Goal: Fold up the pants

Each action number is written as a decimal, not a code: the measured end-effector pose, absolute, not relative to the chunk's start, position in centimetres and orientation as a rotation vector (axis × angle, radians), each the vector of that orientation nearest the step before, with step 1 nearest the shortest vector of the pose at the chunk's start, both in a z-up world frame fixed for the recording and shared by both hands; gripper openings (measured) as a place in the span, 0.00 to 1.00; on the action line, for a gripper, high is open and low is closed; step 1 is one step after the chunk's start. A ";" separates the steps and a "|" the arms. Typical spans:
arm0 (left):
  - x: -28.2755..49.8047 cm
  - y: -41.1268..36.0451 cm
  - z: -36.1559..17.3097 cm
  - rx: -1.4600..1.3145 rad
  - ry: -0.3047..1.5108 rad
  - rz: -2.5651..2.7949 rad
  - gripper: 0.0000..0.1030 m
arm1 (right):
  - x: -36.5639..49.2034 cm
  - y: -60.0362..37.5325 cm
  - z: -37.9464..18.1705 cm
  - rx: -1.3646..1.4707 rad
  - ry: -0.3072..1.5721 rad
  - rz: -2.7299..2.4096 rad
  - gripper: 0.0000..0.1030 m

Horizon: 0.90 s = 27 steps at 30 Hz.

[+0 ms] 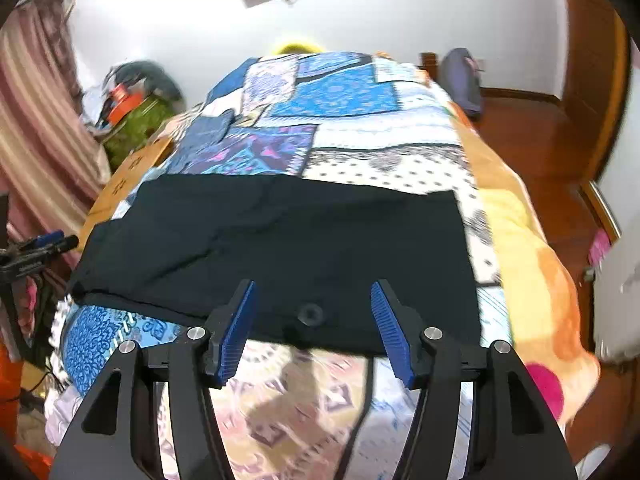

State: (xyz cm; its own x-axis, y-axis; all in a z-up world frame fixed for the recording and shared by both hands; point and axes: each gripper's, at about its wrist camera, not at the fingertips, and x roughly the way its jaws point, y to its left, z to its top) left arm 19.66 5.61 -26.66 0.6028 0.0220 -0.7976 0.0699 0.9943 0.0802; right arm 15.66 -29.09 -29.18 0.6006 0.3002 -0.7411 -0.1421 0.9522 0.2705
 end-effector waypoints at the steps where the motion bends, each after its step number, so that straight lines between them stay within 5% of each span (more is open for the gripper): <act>1: 20.0 4.6 -26.2 0.106 0.917 -0.055 0.77 | 15.3 -29.5 -29.3 0.201 0.890 0.242 0.56; 14: 24.3 -9.9 -30.9 0.285 1.042 -0.292 0.77 | 13.8 -34.4 -35.8 0.466 0.984 0.136 0.57; 27: 26.6 -11.0 -33.3 0.250 1.068 -0.271 0.79 | 15.5 -36.9 -37.9 0.733 0.907 0.109 0.60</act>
